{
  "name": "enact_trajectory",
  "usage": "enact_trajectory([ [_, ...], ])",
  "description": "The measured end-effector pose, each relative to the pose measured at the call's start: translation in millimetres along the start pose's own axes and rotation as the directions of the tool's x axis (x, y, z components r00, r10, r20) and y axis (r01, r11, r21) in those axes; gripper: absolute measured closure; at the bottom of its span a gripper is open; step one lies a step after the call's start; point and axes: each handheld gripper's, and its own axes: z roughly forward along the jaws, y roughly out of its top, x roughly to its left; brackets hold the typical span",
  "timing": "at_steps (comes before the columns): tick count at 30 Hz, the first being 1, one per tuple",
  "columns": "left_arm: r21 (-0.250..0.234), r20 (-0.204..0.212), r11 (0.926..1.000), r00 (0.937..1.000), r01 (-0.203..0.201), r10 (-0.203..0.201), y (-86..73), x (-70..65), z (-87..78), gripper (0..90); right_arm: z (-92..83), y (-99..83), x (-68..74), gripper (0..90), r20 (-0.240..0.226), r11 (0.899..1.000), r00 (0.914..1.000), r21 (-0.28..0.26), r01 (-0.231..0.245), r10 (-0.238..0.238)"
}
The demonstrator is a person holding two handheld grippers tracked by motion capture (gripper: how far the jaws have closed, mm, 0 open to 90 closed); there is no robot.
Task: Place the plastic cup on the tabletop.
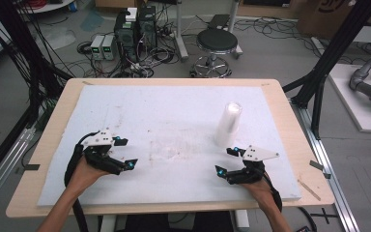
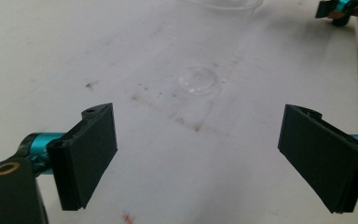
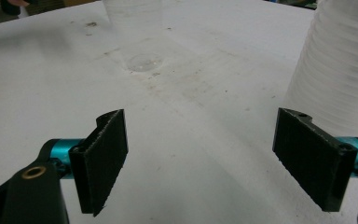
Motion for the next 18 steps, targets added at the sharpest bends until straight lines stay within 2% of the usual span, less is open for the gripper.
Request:
enact_trajectory([
  [2, -0.055, -0.043, 0.9983, 0.9989, 0.017, -0.020, -12.5, -0.4, -8.4, 11.5, -0.6, -0.3, -0.1, 17.5, 0.010, 1.000, 0.9999, -0.009, 0.005, -0.004],
  [3, -0.088, -0.069, 0.9956, 0.9969, 0.032, -0.038, -18.0, -1.6, -11.4, 11.5, -1.1, -0.5, 0.5, 17.5, 0.015, 1.000, 0.9999, -0.012, -0.002, 0.002],
  [5, -0.139, -0.109, 0.9896, 0.9927, 0.036, -0.051, -28.4, -2.7, -16.4, 11.0, -2.0, -0.8, 0.6, 17.6, 0.024, 1.000, 0.9996, -0.020, -0.012, 0.012],
  [7, -0.150, -0.156, 0.9885, 0.9868, 0.021, -0.045, -36.3, -4.4, -19.0, 11.0, -2.5, -1.1, 0.0, 17.6, 0.034, 0.999, 0.9992, -0.029, -0.018, 0.019],
  [11, -0.172, -0.204, 0.9849, 0.9775, 0.016, -0.051, -44.9, -6.4, -21.6, 11.0, -5.0, -2.2, -1.0, 17.6, 0.056, 0.998, 0.9978, -0.053, -0.033, 0.036],
  [12, -0.182, -0.229, 0.9833, 0.9724, 0.005, -0.047, -47.3, -7.9, -21.8, 11.0, -5.0, -2.4, -1.4, 17.5, 0.060, 0.998, 0.9976, -0.060, -0.032, 0.036],
  [18, -0.198, -0.277, 0.9800, 0.9600, -0.018, -0.038, -53.6, -7.3, -23.3, 11.0, -6.7, -3.2, -0.7, 17.6, 0.077, 0.996, 0.9961, -0.077, -0.037, 0.043],
])
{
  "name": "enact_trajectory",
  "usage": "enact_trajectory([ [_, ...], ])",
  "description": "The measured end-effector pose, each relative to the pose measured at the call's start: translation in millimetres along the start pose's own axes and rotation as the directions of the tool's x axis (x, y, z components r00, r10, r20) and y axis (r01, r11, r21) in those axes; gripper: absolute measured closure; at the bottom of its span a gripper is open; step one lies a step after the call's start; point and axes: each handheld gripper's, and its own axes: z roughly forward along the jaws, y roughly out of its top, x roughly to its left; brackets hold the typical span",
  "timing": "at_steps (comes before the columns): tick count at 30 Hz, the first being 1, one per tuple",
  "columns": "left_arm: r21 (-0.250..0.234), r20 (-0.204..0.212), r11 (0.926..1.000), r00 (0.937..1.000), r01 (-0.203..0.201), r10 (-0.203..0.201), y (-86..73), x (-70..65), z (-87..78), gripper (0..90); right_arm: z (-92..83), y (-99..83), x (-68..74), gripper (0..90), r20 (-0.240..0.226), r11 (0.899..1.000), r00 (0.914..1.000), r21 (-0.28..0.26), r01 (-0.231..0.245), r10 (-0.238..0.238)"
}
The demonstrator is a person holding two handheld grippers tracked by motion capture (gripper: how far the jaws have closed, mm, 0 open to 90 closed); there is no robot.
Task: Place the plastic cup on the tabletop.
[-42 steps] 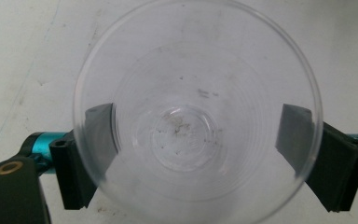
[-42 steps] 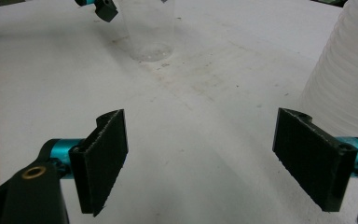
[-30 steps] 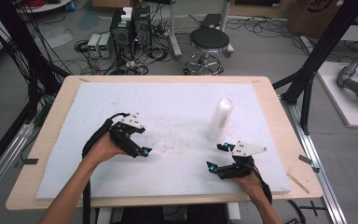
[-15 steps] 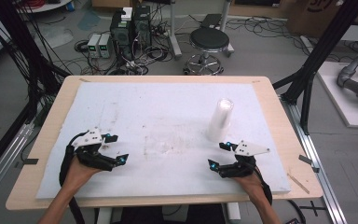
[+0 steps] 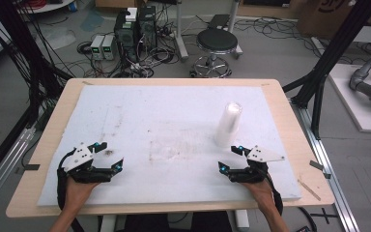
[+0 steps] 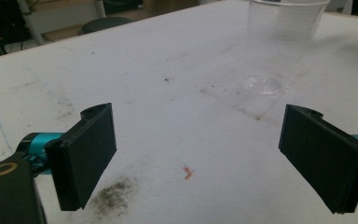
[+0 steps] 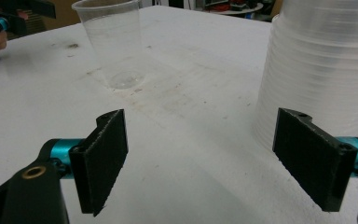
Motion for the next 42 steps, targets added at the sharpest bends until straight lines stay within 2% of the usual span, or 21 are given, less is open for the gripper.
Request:
enact_trajectory([
  [2, 0.000, -0.001, 0.9999, 0.9999, 0.016, -0.016, -0.2, 1.4, 0.0, 11.0, -0.7, -0.3, 0.4, 17.6, 0.007, 1.000, 1.0000, -0.004, 0.000, 0.000],
  [7, 0.009, -0.004, 0.9999, 0.9999, 0.012, -0.012, -0.3, 1.1, 0.8, 11.0, -1.0, -0.4, 1.3, 17.6, 0.015, 1.000, 0.9999, -0.004, 0.006, -0.006],
  [10, 0.006, -0.010, 0.9998, 0.9997, 0.021, -0.021, -0.5, 0.6, 0.9, 11.0, 0.2, -0.1, 0.8, 17.6, 0.016, 1.000, 0.9999, 0.005, 0.001, -0.001],
  [14, 0.014, -0.018, 0.9998, 0.9998, 0.013, -0.012, -0.3, 0.6, 1.3, 11.1, 0.9, 0.2, 0.1, 17.5, 0.020, 1.000, 0.9997, 0.014, -0.011, 0.011],
  [18, 0.019, -0.022, 0.9994, 0.9994, 0.029, -0.028, -0.3, 1.2, 1.9, 11.2, 0.6, 0.1, 0.7, 17.6, 0.026, 1.000, 0.9997, 0.007, 0.001, -0.001],
  [33, 0.010, -0.032, 0.9987, 0.9982, 0.050, -0.050, -1.0, 2.8, 0.6, 12.0, -0.9, -0.5, 1.2, 17.6, 0.016, 1.000, 0.9998, -0.004, 0.006, -0.006],
  [42, 0.000, -0.049, 0.9973, 0.9960, 0.074, -0.074, -1.6, 4.6, -0.5, 12.4, -2.4, -1.0, -1.1, 17.6, 0.009, 0.999, 0.9996, -0.019, -0.026, 0.027],
])
